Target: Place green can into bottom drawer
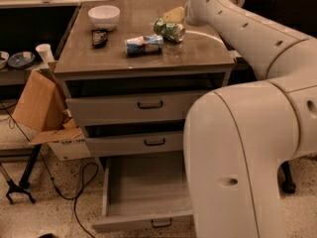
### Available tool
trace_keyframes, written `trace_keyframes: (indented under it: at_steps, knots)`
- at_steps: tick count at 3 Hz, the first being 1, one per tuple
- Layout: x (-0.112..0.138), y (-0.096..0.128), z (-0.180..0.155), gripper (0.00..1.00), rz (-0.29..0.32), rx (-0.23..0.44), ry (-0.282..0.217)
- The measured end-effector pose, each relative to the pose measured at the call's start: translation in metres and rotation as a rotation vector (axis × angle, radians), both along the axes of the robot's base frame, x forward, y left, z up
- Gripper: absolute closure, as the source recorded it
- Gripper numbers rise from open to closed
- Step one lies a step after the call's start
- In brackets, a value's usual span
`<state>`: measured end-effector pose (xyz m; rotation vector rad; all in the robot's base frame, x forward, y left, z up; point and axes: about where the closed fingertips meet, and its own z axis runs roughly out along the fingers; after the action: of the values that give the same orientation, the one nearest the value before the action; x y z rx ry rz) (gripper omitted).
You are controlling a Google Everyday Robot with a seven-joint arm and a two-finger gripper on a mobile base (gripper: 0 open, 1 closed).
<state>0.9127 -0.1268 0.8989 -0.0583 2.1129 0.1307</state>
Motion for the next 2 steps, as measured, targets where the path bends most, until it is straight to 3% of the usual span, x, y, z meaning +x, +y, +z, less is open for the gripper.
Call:
trace_keyframes:
  at_steps: [2]
  knots:
    - [0.002,-0.048,-0.007,0.0,0.006,0.003,0.014]
